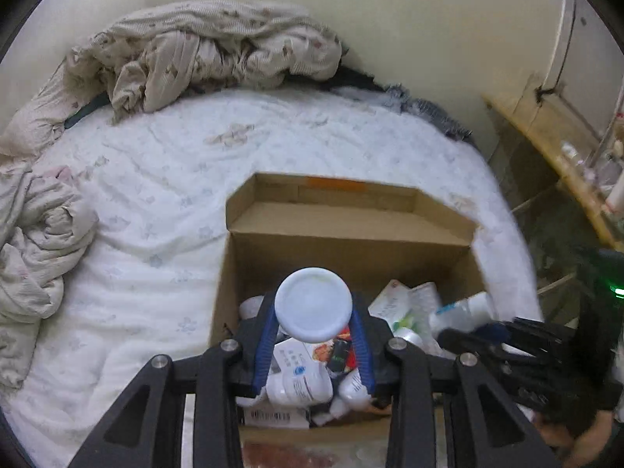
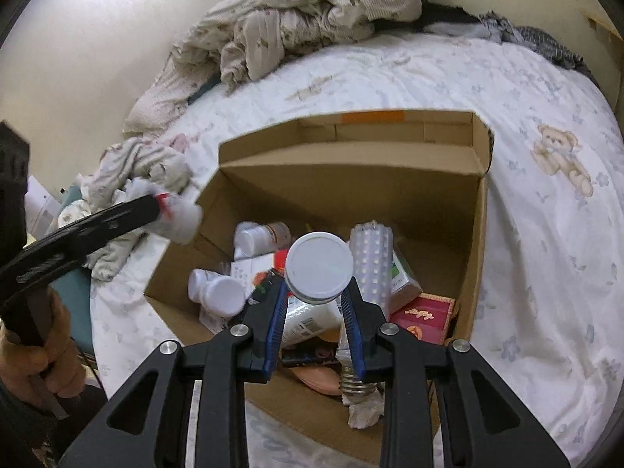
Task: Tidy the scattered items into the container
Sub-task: 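Lower both white jars into the cardboard box and open both grippers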
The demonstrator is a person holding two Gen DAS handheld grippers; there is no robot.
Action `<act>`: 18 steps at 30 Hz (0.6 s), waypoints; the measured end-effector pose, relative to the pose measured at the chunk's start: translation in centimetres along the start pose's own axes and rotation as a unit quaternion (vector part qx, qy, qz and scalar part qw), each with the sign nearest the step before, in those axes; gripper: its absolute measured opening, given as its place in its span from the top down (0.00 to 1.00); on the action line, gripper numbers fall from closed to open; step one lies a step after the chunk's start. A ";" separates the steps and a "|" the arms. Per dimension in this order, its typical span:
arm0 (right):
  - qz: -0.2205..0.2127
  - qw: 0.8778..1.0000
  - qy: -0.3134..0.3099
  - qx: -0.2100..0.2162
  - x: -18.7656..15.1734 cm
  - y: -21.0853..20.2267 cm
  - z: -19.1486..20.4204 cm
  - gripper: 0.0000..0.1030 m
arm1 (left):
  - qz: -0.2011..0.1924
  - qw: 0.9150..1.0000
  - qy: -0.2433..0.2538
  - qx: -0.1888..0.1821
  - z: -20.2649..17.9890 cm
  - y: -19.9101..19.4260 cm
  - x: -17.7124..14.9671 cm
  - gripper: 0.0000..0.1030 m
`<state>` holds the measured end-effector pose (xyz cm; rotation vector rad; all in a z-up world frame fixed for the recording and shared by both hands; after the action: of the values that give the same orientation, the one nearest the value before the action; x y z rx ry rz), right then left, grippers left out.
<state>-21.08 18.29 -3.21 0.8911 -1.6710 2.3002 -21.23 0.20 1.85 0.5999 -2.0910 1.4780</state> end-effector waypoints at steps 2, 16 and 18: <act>0.003 1.000 -0.009 -0.005 -0.1 0.4 0.3 0.70 | 0.010 1.000 -0.007 0.003 0.2 1.4 -0.2 0.66; 0.008 1.000 0.005 -0.005 0.2 0.8 0.2 0.40 | 0.036 0.999 -0.023 0.004 0.4 2.3 -1.4 0.28; -0.002 1.000 0.009 -0.003 0.4 0.2 0.2 0.37 | 0.040 0.999 -0.032 -0.009 0.2 1.3 -1.7 0.27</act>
<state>-21.43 17.97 -3.06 0.8708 -1.6658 2.2929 -20.75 0.51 -0.17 0.5708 -2.1991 1.4993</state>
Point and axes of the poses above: each gripper's, at about its wrist camera, not at the fingertips, and y roughly the way its jaws point, z to its left, x to its top, the point moved 2 cm from there along y, roughly the way its jaws point, and after that the axes turned 11 degrees about -x, right-handed, at the moved point
